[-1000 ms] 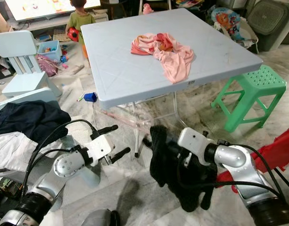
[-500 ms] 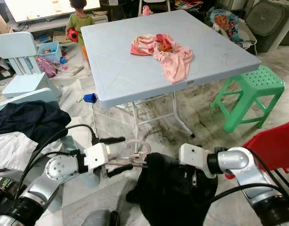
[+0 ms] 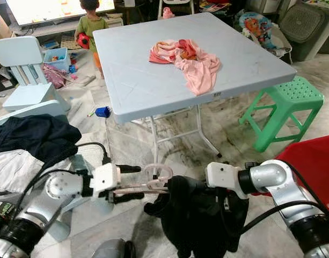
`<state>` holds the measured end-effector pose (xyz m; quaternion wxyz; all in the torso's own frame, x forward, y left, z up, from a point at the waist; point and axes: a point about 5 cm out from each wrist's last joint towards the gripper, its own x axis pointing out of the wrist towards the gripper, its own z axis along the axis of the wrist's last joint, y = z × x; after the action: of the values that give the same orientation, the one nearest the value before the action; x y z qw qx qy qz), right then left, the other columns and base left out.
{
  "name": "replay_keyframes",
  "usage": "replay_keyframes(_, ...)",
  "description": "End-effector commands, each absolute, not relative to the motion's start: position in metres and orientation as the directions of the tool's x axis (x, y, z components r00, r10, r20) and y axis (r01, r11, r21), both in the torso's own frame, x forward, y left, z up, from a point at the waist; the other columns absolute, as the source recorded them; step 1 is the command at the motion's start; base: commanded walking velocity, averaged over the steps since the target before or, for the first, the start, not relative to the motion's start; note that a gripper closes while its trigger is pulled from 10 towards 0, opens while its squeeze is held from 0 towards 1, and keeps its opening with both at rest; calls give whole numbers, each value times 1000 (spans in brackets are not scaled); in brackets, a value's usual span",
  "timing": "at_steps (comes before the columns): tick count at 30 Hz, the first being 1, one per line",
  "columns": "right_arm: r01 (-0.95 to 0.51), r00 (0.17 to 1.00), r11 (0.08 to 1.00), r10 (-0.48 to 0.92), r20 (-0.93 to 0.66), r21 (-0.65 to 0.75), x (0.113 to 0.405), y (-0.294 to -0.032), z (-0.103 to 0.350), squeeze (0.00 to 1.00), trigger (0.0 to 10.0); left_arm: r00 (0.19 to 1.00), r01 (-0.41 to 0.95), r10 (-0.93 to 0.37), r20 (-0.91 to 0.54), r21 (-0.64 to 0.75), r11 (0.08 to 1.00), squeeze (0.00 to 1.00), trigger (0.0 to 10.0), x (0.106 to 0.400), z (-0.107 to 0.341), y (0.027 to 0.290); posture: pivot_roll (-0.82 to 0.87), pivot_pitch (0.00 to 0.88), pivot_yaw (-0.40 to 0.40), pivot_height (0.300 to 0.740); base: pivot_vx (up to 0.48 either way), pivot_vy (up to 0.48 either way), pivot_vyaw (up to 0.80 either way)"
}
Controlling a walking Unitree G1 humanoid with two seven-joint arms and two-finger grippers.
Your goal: Hang hanger
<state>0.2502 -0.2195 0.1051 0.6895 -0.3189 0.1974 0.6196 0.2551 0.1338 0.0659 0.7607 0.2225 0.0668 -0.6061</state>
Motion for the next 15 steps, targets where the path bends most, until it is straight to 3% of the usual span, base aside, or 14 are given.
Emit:
replay_keyframes(1,-973,150,-6,742,-654,-230,255,-214,113,0,10000,249,955,-887,-389,253,157,0,0,256,66,139,-37,0,18,740,0,0,0)
replay_keyframes(9,-965,159,-15,758,-633,-260,259,-208,112,0,10000,206,965,-893,-401,236,116,0,0,255,62,134,-37,0,17,740,0,0,0)
replay_keyframes(15,-921,250,11,784,-568,-390,274,-192,117,0,10000,273,933,-884,-381,330,146,0,0,267,66,128,-45,0,20,740,0,0,0)
